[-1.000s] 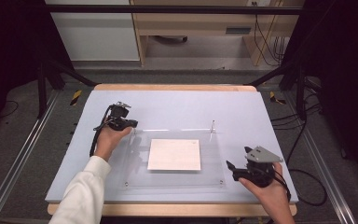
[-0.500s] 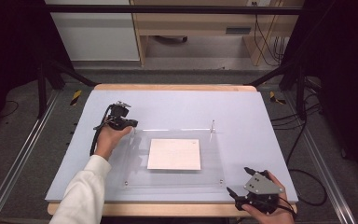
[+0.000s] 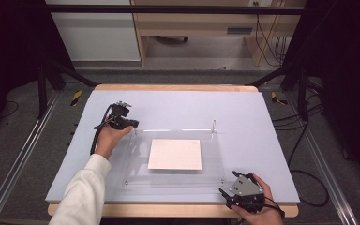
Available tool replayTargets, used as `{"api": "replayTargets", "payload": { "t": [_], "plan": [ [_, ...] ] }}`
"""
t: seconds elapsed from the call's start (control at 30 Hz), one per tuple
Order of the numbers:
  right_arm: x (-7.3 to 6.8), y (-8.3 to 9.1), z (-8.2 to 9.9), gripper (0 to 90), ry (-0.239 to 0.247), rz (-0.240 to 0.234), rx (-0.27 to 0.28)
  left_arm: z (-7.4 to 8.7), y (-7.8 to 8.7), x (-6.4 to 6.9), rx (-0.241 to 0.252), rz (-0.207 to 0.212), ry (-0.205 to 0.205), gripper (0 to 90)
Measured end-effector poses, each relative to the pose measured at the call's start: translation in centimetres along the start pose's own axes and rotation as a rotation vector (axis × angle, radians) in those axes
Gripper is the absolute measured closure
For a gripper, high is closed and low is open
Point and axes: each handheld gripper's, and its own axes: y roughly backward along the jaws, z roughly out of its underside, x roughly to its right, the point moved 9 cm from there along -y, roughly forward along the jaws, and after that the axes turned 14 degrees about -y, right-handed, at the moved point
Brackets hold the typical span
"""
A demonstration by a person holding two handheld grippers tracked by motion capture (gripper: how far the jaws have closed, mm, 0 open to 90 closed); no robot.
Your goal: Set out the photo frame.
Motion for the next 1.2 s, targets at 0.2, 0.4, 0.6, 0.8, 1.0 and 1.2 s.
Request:
{"api": "replayTargets", "payload": {
  "t": [0.2, 0.4, 0.6, 0.8, 1.0, 1.2],
  "plan": [
    [-0.2, -0.9, -0.7, 33.2, 0.026, -0.011, 0.019, 0.0, 0.0, 0.0, 0.001, 0.003, -0.001, 84.9],
    [-0.4, -1.1, -0.9, 36.4, 0.065, -0.02, 0.056, 0.1, 0.0, 0.0, 0.004, 0.003, -0.014, 84.8],
    [-1.0, -1.2, -1.1, 39.8, 0.089, -0.036, 0.088, 0.1, 0.1, 0.1, 0.016, -0.001, -0.035, 84.6],
    [-1.1, -1.2, -1.2, 40.4, 0.108, -0.028, 0.104, 0.2, 0.1, 0.1, 0.037, -0.003, -0.042, 84.4],
    [-1.1, -1.1, -1.3, 40.6, 0.106, -0.022, 0.104, -0.1, 1.1, 0.2, 0.107, -0.08, -0.103, 73.8],
    [-1.0, -0.7, -1.8, 41.2, 0.082, -0.03, 0.096, 0.7, 5.9, 2.5, 0.227, -0.092, -0.173, 56.2]
  ]
}}
